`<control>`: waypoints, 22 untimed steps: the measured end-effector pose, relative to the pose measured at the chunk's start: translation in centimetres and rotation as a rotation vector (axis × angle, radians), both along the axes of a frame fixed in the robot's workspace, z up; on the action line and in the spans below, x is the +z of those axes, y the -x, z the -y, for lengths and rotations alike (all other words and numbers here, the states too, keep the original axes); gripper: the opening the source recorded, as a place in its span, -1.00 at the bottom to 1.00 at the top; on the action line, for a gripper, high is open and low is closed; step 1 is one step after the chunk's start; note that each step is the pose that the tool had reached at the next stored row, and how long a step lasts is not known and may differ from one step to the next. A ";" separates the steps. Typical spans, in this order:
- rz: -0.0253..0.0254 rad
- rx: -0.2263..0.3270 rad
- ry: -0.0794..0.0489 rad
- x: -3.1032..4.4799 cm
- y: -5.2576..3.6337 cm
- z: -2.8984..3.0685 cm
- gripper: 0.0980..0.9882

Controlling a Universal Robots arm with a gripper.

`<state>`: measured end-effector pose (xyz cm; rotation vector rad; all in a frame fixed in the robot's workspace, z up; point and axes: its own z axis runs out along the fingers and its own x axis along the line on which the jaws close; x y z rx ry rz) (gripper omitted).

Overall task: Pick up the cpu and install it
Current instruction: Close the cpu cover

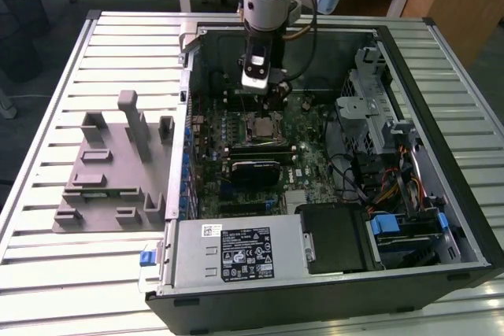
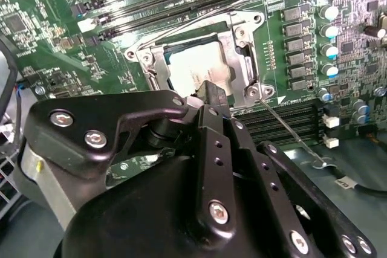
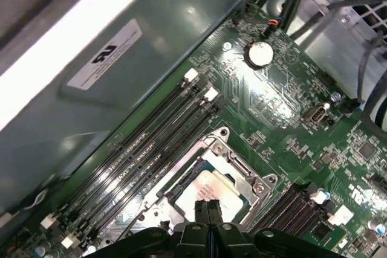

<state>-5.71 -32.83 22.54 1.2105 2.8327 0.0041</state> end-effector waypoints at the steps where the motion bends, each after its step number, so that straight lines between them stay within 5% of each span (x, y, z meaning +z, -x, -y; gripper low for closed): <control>1: 0.0000 0.010 0.000 0.00 0.01 0.00 -0.98; 22: 0.0002 0.211 0.000 0.00 0.19 0.00 -0.98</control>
